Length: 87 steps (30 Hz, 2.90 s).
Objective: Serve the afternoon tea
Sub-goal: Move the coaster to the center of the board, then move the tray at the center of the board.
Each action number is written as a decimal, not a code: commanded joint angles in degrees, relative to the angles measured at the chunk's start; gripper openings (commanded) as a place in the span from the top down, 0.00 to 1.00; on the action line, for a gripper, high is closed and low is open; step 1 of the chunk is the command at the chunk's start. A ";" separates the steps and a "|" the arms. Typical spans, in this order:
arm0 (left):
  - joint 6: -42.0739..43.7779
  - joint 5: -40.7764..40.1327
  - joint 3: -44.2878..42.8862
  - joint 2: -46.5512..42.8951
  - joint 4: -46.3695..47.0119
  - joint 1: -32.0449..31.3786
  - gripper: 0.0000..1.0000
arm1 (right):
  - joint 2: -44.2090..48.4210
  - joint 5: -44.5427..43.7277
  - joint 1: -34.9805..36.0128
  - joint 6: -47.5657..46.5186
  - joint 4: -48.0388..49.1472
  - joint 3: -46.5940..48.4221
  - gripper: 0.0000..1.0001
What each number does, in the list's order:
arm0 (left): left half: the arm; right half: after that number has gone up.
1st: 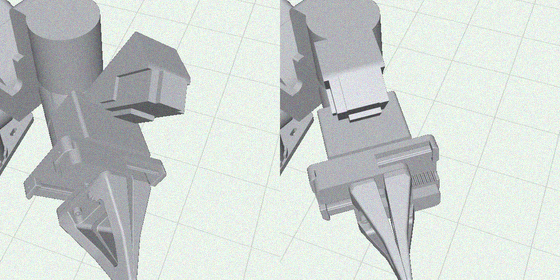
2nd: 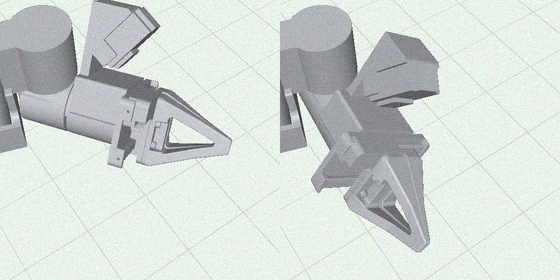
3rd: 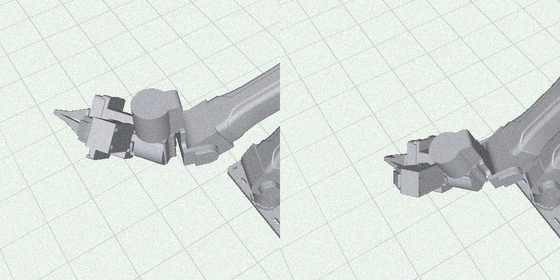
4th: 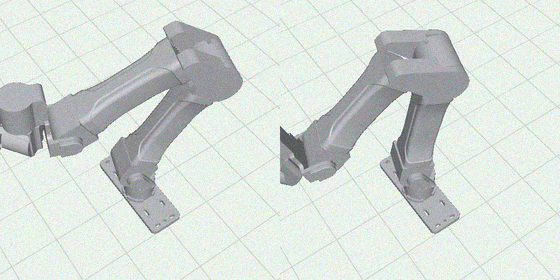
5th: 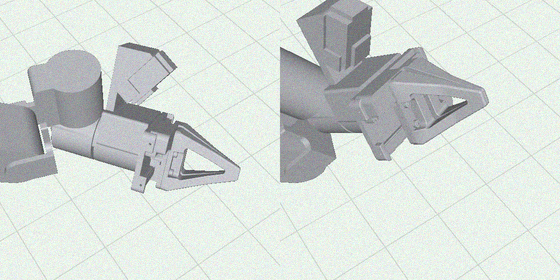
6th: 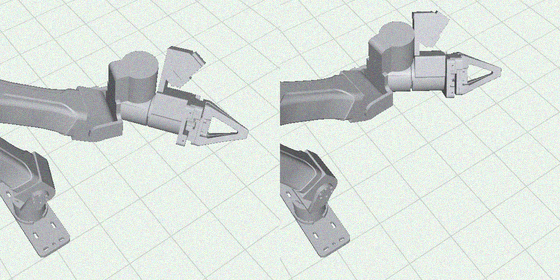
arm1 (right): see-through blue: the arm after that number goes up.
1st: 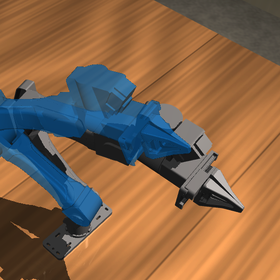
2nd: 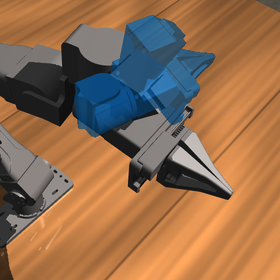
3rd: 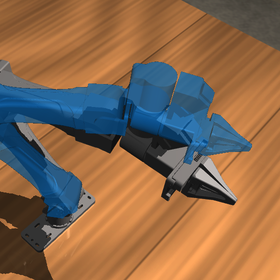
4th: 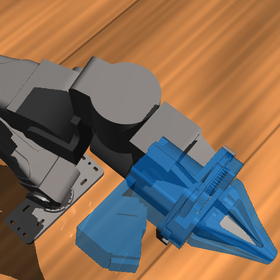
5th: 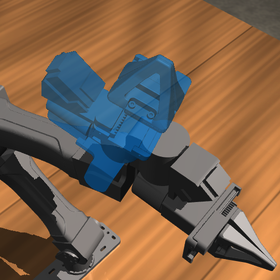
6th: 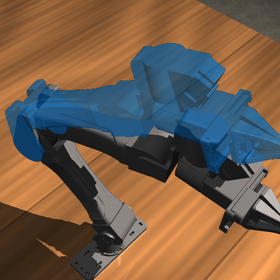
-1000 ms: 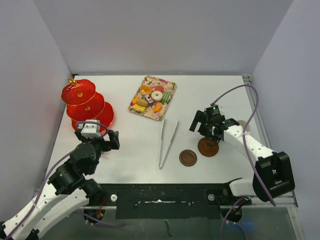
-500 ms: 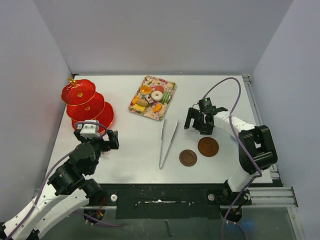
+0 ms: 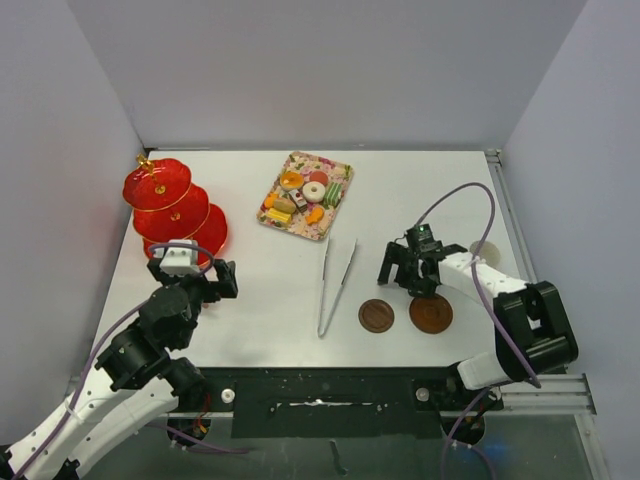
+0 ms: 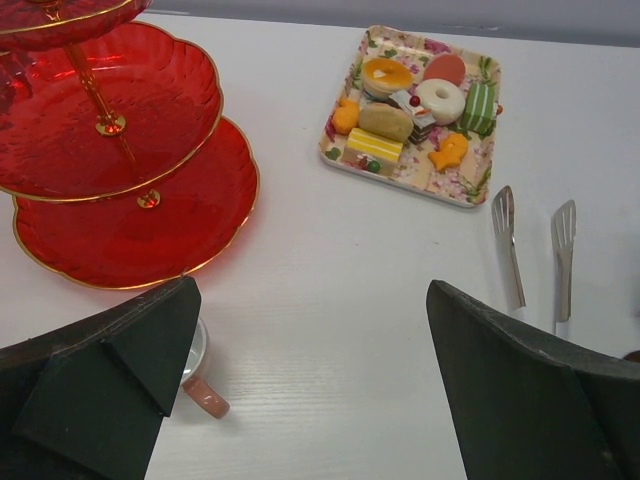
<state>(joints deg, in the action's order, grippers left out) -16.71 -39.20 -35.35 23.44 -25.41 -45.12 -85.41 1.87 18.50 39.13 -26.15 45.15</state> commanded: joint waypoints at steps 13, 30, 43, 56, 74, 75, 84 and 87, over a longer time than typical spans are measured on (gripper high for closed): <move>0.45 0.22 0.10 0.96 3.90 1.35 0.03 | 13.75 -1.62 2.08 2.74 -0.66 -2.82 0.02; -0.16 1.56 -0.16 2.59 4.09 2.80 0.03 | -13.58 -22.71 13.76 1.74 -10.76 35.46 0.03; 0.36 5.41 -0.44 5.20 4.73 4.56 0.03 | -33.92 -16.27 8.67 -1.69 -13.38 57.86 0.02; 0.80 9.29 -0.10 5.69 5.90 9.63 0.03 | -43.56 -8.33 6.64 -2.06 -11.83 66.19 0.02; 0.98 10.64 -0.07 6.09 6.16 11.06 0.03 | -45.77 -18.83 4.21 -3.25 -15.14 62.80 0.02; 0.98 10.68 0.03 6.05 6.24 11.03 0.03 | -45.51 -20.32 3.50 -3.50 -15.84 62.32 0.02; 1.15 11.82 0.05 6.43 6.47 11.29 0.03 | -38.79 -25.19 -1.12 -10.83 -11.88 49.55 0.02; 1.24 12.11 0.07 6.42 6.56 11.52 0.03 | -37.02 -25.83 -2.95 -12.43 -11.30 46.07 0.02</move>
<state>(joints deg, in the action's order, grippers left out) -16.25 -28.86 -35.03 29.82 -22.79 -34.11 -124.11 -16.95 18.35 32.01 -33.93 96.18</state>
